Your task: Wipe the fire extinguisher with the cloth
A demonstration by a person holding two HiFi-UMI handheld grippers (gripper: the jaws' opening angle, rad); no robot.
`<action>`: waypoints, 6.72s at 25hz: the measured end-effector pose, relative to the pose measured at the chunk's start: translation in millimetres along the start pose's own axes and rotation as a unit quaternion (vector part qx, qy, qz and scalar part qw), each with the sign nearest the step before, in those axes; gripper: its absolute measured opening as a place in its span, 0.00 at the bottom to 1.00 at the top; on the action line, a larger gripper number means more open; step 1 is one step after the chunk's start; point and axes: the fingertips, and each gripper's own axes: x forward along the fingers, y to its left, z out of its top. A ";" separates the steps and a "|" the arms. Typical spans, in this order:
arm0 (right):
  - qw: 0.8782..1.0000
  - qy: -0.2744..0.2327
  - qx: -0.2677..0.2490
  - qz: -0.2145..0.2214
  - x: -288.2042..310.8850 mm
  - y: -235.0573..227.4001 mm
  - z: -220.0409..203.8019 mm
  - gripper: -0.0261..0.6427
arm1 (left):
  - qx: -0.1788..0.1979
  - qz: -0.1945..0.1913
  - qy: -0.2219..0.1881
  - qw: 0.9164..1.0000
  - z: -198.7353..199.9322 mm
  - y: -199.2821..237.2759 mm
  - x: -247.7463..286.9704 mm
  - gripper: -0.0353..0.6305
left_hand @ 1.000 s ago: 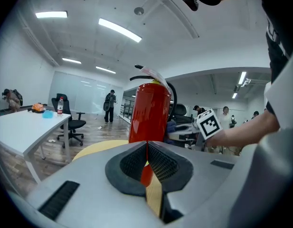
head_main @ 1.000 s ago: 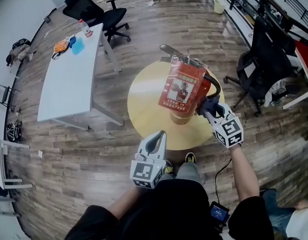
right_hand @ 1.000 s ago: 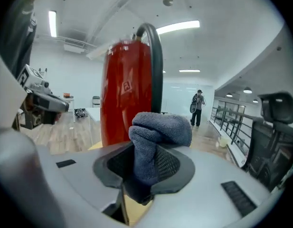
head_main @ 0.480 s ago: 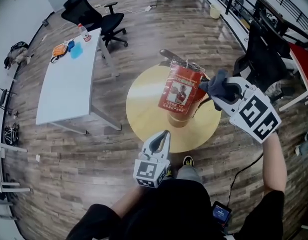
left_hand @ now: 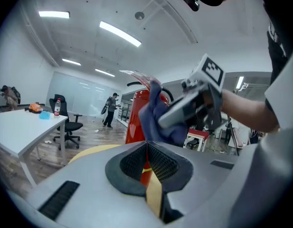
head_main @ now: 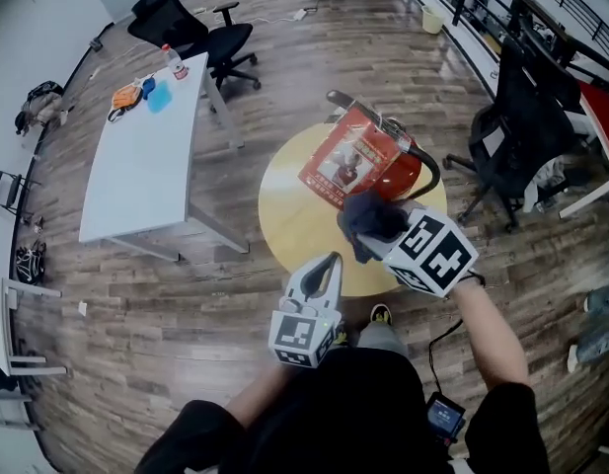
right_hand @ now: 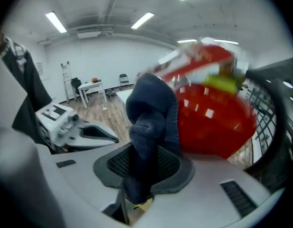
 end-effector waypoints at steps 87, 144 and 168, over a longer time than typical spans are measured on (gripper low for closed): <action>0.862 -0.014 -0.496 -0.099 118.2 -183.1 -144.8 0.20 | -0.013 0.160 0.064 0.985 -6.2 31.0 55.7 0.09; 0.724 -0.175 -0.662 0.077 163.5 -168.0 -120.9 0.20 | -0.040 0.305 0.121 0.944 -34.8 62.8 -0.8 0.09; 0.991 0.075 0.028 -0.108 156.4 -100.8 -284.0 0.20 | -0.050 0.169 0.073 0.982 -40.8 59.4 -21.7 0.09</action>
